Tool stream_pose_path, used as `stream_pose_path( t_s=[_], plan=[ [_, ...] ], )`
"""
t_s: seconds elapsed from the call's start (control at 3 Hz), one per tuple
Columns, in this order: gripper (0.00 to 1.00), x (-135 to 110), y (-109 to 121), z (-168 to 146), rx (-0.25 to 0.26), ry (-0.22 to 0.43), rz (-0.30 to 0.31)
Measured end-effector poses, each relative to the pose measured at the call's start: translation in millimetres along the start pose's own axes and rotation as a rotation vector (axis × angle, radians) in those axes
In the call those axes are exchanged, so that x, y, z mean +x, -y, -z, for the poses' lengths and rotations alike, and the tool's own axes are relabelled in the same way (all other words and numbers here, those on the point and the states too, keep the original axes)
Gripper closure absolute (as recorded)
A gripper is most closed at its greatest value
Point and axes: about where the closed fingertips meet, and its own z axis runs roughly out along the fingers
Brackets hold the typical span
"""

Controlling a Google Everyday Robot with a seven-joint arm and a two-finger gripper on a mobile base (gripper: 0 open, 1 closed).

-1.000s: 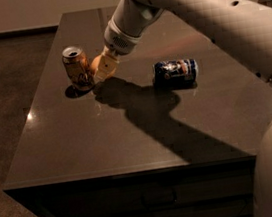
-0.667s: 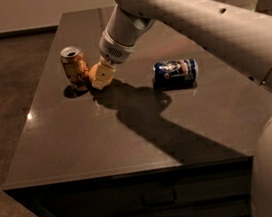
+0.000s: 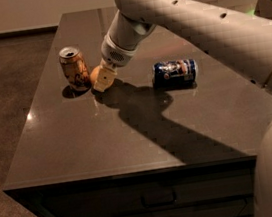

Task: Move orange near orange can

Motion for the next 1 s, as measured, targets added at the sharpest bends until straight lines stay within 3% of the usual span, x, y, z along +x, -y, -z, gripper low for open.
stream_pose_path(
  t_s=[0.67, 1.0],
  plan=[
    [0.00, 0.4, -1.9, -4.6, -0.008, 0.000, 0.005],
    [0.00, 0.4, -1.9, -4.7, -0.009, 0.000, 0.005]
  ],
)
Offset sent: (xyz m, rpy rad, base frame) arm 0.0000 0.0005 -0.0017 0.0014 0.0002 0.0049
